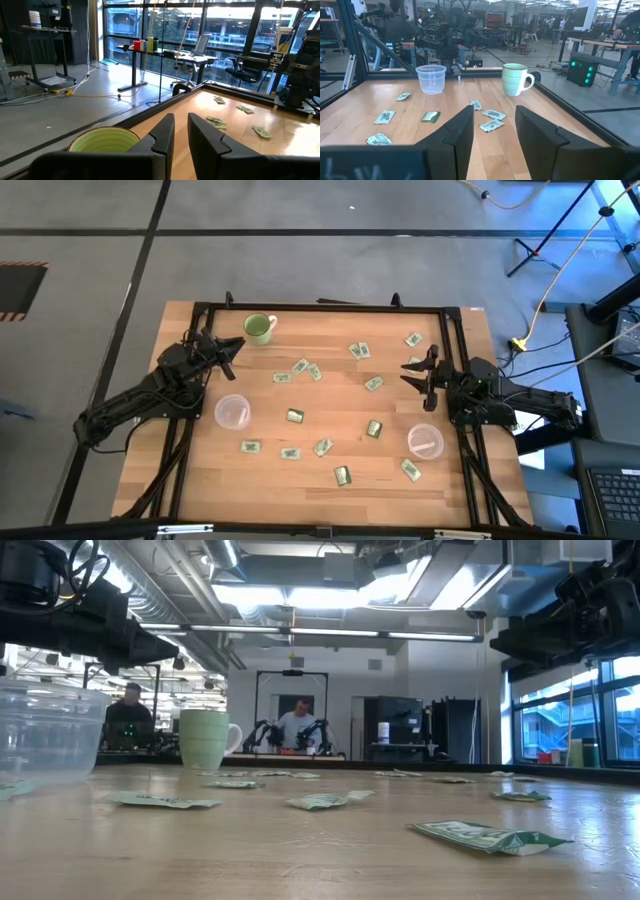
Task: Pick and place items into bin
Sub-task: Put the stevia packet into the left transparent bin
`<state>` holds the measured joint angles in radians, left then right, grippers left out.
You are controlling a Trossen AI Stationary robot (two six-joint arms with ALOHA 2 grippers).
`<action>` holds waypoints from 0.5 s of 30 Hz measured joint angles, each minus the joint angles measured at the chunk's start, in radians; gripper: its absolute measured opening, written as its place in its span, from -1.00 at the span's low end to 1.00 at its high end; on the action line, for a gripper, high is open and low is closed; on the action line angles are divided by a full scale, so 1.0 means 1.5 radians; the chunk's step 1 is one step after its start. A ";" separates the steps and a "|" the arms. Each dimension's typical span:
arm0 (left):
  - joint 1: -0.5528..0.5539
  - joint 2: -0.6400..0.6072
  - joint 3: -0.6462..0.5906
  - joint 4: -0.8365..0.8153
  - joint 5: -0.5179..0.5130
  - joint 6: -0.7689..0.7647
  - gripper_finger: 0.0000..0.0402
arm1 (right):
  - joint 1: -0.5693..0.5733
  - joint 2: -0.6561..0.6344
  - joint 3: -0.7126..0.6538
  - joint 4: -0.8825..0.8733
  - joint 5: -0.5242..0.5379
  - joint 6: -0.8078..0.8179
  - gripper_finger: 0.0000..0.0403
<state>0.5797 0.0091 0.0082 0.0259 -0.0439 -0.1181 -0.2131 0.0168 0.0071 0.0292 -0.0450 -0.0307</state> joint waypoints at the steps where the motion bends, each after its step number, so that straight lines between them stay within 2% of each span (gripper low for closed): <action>1: 0.000 0.000 0.000 0.000 0.000 0.000 -0.76 | 0.000 0.000 0.000 0.000 0.000 0.000 -0.26; 15: 0.000 0.000 0.000 0.000 0.007 0.000 -0.76 | 0.000 0.000 0.000 0.004 0.000 -0.032 -0.26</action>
<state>0.5797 0.0092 0.0082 0.0257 -0.0338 -0.1181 -0.2127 0.0166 0.0071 0.0347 -0.0455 -0.0792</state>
